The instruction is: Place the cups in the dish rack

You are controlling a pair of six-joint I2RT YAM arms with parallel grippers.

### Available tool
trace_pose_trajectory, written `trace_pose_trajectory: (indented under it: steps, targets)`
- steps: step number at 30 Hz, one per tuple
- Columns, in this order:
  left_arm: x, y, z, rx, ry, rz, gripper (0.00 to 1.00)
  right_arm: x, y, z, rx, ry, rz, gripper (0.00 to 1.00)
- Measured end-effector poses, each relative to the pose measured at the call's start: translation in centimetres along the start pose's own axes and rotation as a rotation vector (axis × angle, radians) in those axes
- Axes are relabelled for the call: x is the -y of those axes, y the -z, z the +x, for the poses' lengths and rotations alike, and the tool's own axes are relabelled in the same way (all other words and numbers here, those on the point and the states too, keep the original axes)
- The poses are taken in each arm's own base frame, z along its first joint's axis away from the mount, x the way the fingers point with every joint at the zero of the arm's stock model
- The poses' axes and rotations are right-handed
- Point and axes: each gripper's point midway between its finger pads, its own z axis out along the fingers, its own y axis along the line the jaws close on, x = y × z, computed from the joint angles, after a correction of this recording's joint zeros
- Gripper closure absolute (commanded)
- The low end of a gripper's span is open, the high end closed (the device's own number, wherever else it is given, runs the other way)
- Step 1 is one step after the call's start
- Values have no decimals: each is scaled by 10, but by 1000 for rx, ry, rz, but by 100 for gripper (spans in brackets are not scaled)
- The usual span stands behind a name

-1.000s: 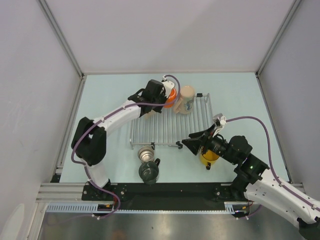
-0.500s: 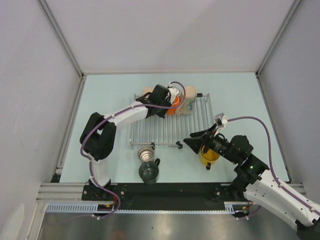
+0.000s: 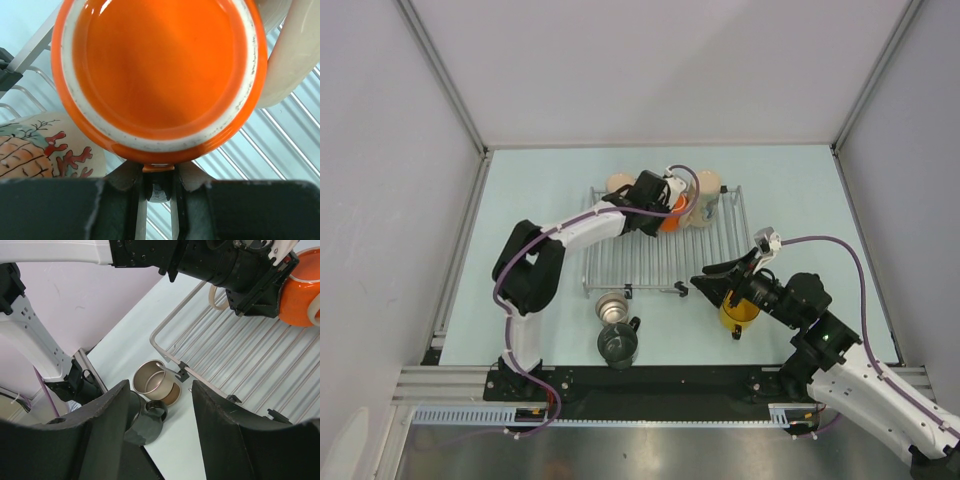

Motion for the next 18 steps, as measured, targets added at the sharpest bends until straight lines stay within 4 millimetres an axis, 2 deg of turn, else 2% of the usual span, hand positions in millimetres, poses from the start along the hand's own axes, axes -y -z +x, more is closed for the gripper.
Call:
trace_pose_trajectory:
  steps: [16,18]
  targets:
    - [-1,-5,0,32,99,76,100,1,-2,4,-17,-6,-7,44]
    - [-1,-6,0,34,102,81,92,1,-2,4,-18,-7,-6,43]
